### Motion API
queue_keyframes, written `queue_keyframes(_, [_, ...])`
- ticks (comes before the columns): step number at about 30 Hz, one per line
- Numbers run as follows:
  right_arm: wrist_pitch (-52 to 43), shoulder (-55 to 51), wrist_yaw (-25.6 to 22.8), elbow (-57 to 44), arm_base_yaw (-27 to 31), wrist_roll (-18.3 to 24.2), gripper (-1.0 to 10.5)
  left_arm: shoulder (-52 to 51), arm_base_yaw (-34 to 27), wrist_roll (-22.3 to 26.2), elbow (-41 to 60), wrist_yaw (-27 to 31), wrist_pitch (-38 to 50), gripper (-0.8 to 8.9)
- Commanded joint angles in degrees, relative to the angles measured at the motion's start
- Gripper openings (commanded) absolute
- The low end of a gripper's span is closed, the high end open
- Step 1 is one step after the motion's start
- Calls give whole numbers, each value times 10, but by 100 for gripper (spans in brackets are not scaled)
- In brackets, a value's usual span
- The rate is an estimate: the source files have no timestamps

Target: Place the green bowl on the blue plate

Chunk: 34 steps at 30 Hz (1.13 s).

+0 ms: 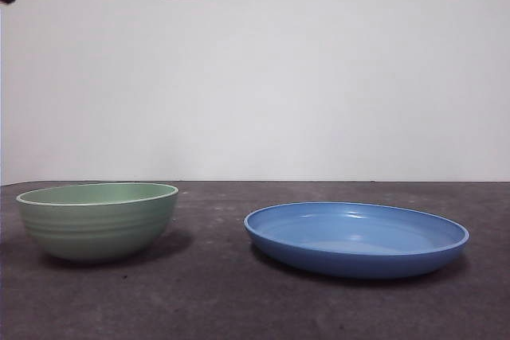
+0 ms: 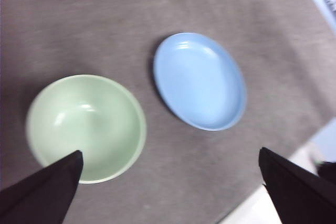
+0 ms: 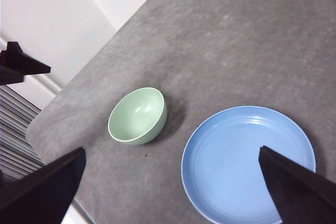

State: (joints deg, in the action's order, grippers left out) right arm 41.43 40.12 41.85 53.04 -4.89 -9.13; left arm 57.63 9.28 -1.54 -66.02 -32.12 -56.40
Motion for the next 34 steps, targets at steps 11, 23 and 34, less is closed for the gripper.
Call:
queue_keyframes(11, [15, 3, 0, 10, -2, 8, 589, 99, 1, 8, -12, 60, 4, 653])
queue_keyframes(23, [21, 2, 1, 10, -2, 8, 589, 233, 1, 5, -12, 139, 10, 642])
queue_keyframes(34, [24, 2, 1, 10, -2, 8, 589, 344, 2, 4, -12, 172, 30, 615])
